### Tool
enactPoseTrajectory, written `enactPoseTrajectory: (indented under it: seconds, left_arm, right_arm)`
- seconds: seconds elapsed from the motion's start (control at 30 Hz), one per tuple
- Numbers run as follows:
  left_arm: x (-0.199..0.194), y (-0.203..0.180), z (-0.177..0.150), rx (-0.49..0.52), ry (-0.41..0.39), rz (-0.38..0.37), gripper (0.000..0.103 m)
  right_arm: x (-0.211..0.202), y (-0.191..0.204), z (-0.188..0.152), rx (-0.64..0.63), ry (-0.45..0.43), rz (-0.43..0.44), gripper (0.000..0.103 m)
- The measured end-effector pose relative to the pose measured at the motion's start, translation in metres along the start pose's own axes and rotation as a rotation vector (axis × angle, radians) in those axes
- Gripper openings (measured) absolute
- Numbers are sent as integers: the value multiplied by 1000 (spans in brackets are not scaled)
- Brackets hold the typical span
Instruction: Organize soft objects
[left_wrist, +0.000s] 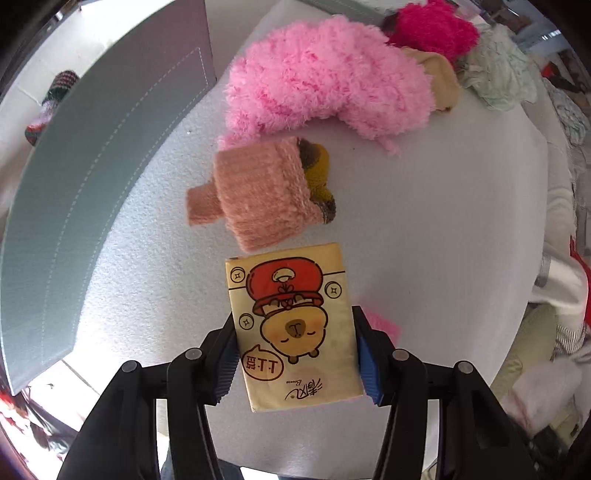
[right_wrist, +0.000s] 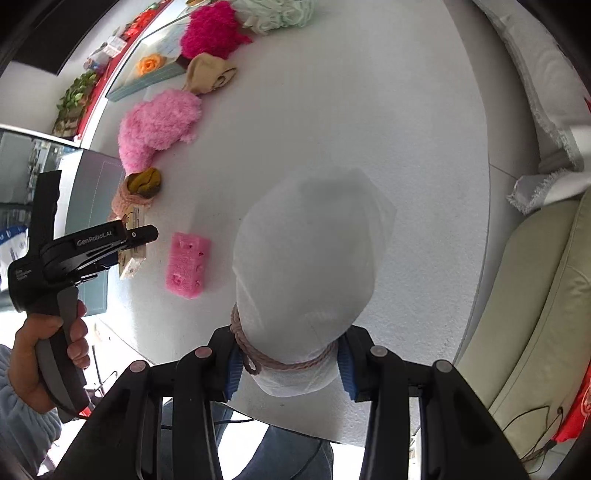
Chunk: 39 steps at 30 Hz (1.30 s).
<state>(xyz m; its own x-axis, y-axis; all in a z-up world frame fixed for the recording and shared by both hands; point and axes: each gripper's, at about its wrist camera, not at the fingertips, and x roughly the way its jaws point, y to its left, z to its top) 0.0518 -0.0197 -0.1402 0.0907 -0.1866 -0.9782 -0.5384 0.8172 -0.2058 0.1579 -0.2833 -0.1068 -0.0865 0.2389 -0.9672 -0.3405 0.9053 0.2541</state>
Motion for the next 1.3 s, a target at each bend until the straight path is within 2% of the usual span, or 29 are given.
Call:
enactPoseTrajectory:
  seconds: [0.13,0.27,0.43,0.5,0.57,0.87,1.13,1.3]
  left_arm:
    - [-36,1,-40,171,-57,28,56]
    - [-79,-2,-70,274,-135,17,56]
    - [-130,-24,-69,367,-258,40,56]
    - [-145,-13,-67,377,-296,47,56]
    - [-157,7,-57,383,-329,51,56]
    - [-202,84,-67,347,-465,71,56]
    - [-220,152,-81,219,-554,98,56]
    - [-227,179,-87,156,-589,117,56]
  right_arm:
    - [4,30,-2,-102,18,11,45]
    - [9,61,-6,-189,44,9,45]
    - [10,95,-2,-225,37,0,45]
    - [9,111,-2,-235,19,-9,45]
    - [9,128,-2,-229,2,-15,45]
    - [4,220,-4,-285,-76,-36,45]
    - [7,306,-6,-440,-90,-44,45]
    - [10,345,-13,-545,-92,-41,45]
